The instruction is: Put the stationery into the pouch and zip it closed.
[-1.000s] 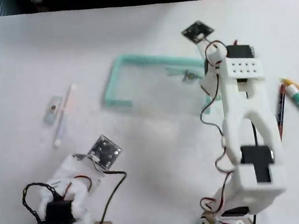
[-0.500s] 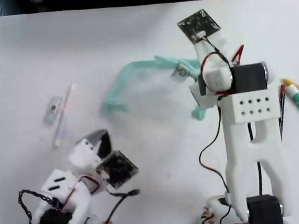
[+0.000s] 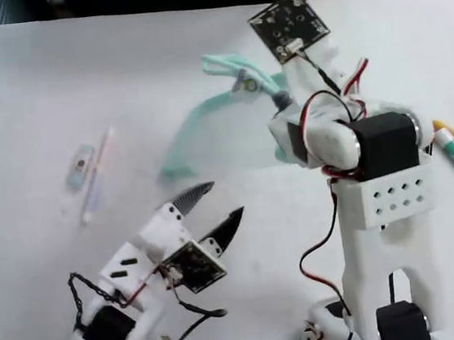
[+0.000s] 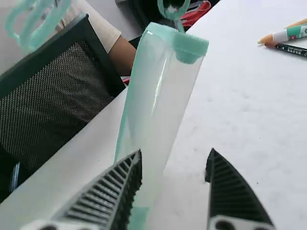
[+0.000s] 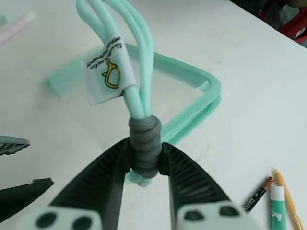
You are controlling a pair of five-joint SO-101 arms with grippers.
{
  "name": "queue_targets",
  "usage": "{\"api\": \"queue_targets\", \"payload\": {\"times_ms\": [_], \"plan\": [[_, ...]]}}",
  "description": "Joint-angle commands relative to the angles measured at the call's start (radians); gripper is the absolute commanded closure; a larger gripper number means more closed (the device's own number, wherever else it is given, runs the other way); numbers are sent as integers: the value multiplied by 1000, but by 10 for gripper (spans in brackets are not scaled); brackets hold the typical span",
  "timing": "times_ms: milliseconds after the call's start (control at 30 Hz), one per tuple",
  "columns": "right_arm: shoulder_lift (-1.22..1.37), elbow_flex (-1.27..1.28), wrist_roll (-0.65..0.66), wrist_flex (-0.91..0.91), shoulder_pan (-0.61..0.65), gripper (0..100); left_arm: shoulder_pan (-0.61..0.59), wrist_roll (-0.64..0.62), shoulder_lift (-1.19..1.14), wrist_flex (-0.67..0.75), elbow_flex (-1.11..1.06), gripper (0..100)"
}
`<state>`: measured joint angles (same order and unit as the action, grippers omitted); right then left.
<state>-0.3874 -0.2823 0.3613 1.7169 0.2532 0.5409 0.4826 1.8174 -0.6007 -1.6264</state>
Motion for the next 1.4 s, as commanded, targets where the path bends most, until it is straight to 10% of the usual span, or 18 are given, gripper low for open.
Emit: {"api": "queue_targets", "payload": {"times_ms": [0,467,700,900,1367], "plan": [[-22,-46,-9,4,73,980,10,52,5,129,-23,778],[-24,-176,-43,2,222,978,-53,37,4,324,-34,778],[-24,-192,-43,2,209,978,-76,28,-263,31,362,774],[-22,-192,-43,2,142,978,-104,20,-641,233,390,774],[107,-279,-132,2,130,978,41,-101,-615,411,301,775]]}}
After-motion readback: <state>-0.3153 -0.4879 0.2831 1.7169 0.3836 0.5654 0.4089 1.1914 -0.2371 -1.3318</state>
